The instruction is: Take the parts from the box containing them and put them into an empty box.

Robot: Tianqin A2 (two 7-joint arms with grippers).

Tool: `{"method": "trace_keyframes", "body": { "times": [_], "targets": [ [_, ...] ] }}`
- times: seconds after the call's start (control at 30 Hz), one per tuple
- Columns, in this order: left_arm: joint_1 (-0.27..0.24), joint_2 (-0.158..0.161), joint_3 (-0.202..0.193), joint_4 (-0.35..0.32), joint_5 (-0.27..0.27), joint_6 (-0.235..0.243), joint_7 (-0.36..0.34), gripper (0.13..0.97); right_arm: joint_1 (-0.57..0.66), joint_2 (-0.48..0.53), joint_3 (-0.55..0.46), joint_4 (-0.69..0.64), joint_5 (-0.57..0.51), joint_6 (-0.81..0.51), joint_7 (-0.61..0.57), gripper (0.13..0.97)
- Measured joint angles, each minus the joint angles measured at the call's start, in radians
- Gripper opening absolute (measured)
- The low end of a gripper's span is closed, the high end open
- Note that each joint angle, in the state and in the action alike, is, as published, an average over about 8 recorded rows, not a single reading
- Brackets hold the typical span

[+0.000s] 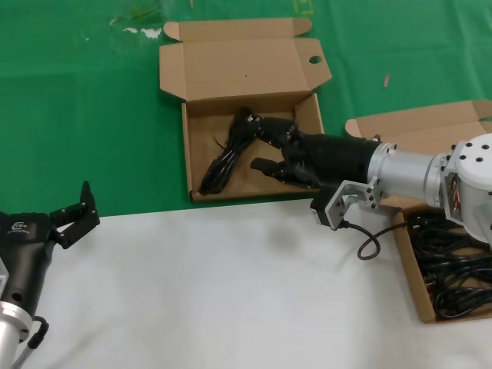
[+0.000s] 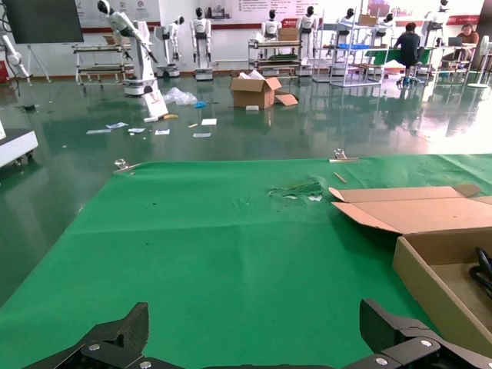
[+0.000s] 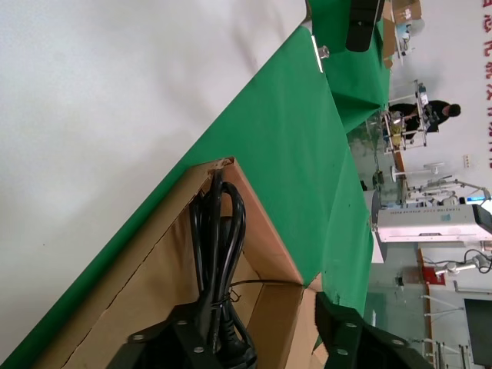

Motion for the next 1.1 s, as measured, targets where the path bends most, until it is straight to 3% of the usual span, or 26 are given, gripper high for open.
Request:
{"method": "trace_keyframes", "body": {
  "times": [0.53, 0.83, 1.1],
  "targets": [
    [0.000, 0.000, 0.000, 0.000, 0.000, 0.000, 0.000, 0.966, 0.000, 0.000, 0.000, 0.000, 0.000, 0.000, 0.000, 0.742],
    [0.000, 0.000, 0.000, 0.000, 0.000, 0.000, 0.000, 0.966, 0.000, 0.000, 0.000, 0.000, 0.000, 0.000, 0.000, 0.881],
    [0.000, 0.000, 0.000, 0.000, 0.000, 0.000, 0.000, 0.966, 0.000, 0.000, 0.000, 0.000, 0.000, 0.000, 0.000, 0.917]
  ]
}}
